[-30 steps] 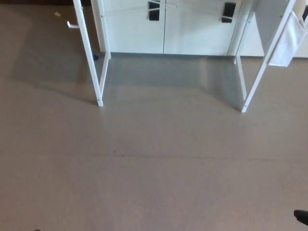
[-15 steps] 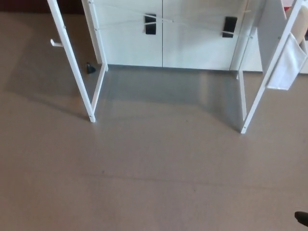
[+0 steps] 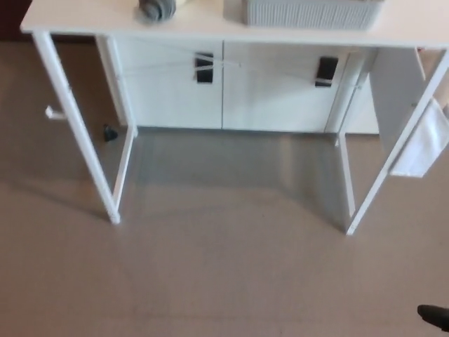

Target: The robot walks towards a desk on which a shovel is kept on the left hand side and a container is kept on the right hand side. The robot picks up the shovel using its left hand and places it in the container.

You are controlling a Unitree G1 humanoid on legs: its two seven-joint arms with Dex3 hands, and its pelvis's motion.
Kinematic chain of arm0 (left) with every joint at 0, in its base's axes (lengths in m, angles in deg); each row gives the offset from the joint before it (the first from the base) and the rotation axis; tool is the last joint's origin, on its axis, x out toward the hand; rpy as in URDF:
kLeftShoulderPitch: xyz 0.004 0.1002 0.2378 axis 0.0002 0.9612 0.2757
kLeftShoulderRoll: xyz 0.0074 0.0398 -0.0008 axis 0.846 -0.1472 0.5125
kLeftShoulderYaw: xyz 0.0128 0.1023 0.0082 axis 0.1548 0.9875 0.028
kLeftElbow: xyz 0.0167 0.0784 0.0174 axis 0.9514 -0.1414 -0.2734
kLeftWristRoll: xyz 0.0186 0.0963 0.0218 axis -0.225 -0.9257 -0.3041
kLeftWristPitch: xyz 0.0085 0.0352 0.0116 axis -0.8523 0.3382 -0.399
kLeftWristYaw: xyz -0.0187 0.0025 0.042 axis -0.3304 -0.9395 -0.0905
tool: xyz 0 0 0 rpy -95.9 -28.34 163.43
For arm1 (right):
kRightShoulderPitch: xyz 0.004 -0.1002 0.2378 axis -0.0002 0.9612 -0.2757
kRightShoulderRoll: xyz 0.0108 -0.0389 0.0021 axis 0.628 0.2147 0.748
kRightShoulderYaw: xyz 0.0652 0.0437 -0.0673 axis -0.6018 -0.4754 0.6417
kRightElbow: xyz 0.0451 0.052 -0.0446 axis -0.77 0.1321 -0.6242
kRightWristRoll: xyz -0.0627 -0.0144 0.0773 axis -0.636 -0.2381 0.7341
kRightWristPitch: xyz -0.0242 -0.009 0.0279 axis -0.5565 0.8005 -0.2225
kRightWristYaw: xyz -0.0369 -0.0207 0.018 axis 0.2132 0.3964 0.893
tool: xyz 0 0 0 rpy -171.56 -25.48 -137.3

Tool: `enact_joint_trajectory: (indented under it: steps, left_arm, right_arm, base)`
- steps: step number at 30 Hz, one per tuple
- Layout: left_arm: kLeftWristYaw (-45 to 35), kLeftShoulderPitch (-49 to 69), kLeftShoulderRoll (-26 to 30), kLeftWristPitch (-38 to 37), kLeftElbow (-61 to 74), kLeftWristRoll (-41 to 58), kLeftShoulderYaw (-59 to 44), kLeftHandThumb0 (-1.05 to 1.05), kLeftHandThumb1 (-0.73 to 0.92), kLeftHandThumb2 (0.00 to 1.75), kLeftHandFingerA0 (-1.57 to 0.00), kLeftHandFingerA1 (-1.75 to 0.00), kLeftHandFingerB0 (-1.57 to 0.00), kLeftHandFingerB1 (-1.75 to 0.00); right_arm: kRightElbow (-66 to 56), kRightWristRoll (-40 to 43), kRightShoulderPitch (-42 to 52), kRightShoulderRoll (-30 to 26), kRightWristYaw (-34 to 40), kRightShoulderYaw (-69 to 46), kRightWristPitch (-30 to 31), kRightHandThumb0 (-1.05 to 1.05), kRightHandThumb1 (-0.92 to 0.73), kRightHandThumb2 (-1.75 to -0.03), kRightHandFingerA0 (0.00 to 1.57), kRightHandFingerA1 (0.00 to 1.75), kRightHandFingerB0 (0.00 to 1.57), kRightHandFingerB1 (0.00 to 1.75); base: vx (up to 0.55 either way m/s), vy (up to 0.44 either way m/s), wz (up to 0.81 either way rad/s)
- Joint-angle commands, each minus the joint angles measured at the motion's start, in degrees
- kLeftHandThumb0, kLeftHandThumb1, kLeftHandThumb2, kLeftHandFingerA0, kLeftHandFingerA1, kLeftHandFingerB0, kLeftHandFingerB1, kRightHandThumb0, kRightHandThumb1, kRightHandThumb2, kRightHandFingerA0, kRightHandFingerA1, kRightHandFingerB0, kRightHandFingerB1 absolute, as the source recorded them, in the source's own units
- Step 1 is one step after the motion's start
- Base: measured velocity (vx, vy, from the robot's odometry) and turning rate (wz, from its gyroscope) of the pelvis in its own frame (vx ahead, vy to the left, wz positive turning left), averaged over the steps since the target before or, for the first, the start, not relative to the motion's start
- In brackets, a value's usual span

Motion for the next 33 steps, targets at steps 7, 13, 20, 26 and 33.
enact_joint_trajectory:
  steps: [7, 13, 20, 26, 33]
  left_arm:
    - [-0.6, 1.2, 0.4, -1.2, 0.7, 0.7, -0.2, -0.22, 0.54, 0.56, -0.4, -0.4, -0.34, -0.32]
    - [-1.5, 1.6, 0.4, -1.7, 0.3, 0.9, -0.4, -0.23, 0.54, 0.56, -0.39, -0.38, -0.33, -0.31]
    - [-0.9, 2.8, 0.0, -2.2, 1.4, -0.1, 0.7, -0.28, 0.49, 0.62, -0.36, -0.42, -0.34, -0.37]
    - [-1.1, 3.5, 0.2, -3.3, 1.5, -0.7, 1.5, -0.29, 0.5, 0.63, -0.34, -0.43, -0.32, -0.37]
    - [-1.3, 4.7, -0.1, -3.0, 2.0, 0.3, 1.3, -0.28, 0.5, 0.62, -0.34, -0.44, -0.33, -0.37]
  right_arm:
    - [-0.4, -2.0, 1.0, -1.2, 1.0, 0.6, -1.6, -0.21, -0.48, -0.54, 0.68, 0.55, 0.51, 0.45]
    - [2.0, -1.6, 0.1, -1.1, 0.8, 0.6, -3.0, -0.23, -0.47, -0.53, 0.69, 0.57, 0.52, 0.46]
    - [2.4, -1.9, 0.1, -1.3, 1.2, 1.0, -3.2, -0.23, -0.46, -0.54, 0.69, 0.57, 0.53, 0.46]
    - [4.3, -3.1, -0.7, -1.7, 2.0, 1.6, -4.1, -0.24, -0.46, -0.53, 0.68, 0.56, 0.52, 0.46]
    - [4.2, -3.8, 0.0, -1.9, 1.7, 2.3, -4.8, -0.25, -0.48, -0.54, 0.67, 0.56, 0.52, 0.47]
  base:
    - [0.37, -0.121, 0.25]
    - [0.55, -0.173, 0.36]
    - [0.3, -0.02, -0.13]
    - [0.34, 0.23, -0.16]
    - [0.19, 0.111, 0.05]
